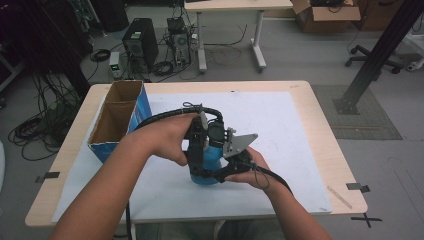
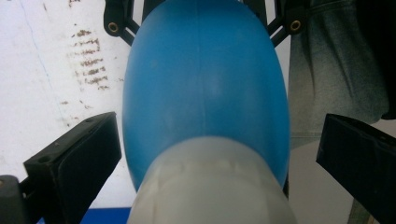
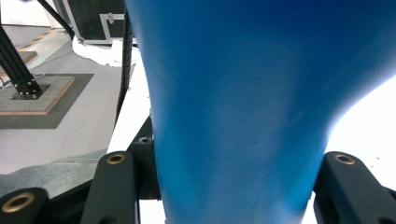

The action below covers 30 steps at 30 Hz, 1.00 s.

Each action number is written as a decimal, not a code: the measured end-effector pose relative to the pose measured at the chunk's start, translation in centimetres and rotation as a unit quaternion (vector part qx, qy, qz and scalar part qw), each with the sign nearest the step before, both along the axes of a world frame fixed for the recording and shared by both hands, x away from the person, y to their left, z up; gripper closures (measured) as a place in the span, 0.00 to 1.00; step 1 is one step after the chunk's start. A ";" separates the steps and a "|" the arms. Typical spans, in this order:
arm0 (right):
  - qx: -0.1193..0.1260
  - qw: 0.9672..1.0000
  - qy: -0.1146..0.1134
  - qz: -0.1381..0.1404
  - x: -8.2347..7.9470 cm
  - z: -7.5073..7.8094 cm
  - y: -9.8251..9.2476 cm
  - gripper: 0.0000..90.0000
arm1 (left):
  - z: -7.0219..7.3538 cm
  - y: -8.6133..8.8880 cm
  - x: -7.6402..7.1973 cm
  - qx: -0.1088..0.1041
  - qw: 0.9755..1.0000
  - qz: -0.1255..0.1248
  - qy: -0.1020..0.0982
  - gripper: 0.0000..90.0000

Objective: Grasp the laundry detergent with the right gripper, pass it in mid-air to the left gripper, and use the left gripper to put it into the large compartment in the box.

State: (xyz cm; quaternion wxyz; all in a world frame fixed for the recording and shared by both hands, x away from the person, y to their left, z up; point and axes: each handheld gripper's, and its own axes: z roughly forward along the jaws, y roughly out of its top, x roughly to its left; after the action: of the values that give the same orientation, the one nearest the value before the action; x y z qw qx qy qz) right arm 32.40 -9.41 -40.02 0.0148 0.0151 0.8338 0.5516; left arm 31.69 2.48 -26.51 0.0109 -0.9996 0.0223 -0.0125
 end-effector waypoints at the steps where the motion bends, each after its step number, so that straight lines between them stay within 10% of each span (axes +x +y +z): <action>1: 0.000 1.000 0.000 0.001 0.0 0.0 0.1 0.50 | 0.0 0.0 0.0 0.000 1.000 0.000 0.000 0.00; 30: 0.002 1.000 0.006 -0.006 0.0 0.1 0.7 0.50 | 0.0 0.3 -0.1 0.004 1.000 0.004 -0.019 0.20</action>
State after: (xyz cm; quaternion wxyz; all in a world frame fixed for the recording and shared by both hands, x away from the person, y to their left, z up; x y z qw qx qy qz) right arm 32.42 -8.75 -39.95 0.0135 0.0232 0.8328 0.5530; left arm 31.58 2.79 -26.49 0.0158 -0.9992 0.0178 -0.0314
